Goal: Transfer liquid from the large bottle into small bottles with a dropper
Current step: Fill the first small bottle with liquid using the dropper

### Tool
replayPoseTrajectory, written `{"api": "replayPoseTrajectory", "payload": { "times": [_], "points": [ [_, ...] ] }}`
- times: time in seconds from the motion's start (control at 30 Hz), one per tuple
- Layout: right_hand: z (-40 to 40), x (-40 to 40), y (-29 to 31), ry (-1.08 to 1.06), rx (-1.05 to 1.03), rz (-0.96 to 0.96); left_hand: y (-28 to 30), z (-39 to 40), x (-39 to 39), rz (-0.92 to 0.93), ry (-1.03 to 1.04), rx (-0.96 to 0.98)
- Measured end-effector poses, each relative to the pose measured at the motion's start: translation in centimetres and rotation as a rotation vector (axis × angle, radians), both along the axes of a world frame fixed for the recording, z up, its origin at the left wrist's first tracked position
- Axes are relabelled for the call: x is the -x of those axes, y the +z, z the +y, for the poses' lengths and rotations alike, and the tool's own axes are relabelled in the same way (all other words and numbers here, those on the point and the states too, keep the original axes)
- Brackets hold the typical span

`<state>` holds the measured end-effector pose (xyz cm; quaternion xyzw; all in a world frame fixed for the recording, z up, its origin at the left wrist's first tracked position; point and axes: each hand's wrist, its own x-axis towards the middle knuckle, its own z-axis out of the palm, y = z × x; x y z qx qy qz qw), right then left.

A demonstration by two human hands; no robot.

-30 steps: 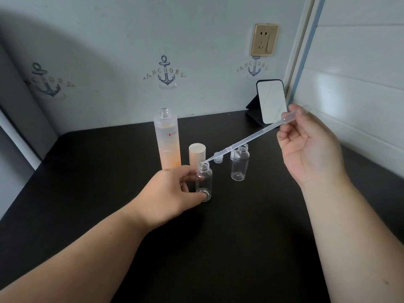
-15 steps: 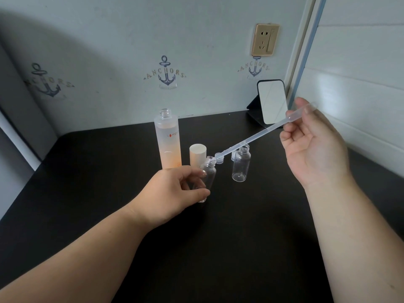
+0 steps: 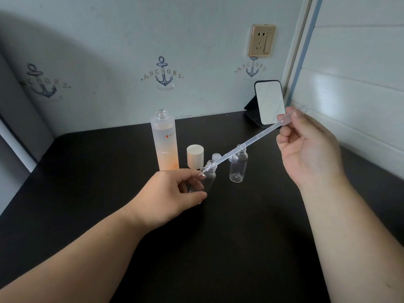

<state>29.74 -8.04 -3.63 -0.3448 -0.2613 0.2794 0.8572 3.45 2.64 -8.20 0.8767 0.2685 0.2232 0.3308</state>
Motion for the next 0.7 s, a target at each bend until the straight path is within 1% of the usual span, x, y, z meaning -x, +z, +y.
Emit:
{"api": "replayPoseTrajectory", "payload": {
  "times": [0.23,0.7],
  "points": [
    [0.01,-0.14,-0.01,0.008,0.0,0.036,-0.13,-0.09,-0.03,-0.007,0.001,-0.05],
    [-0.26,0.0,0.11,0.033,0.011,0.059,0.0,-0.35,0.04,-0.009,-0.003,-0.074]
  ]
}}
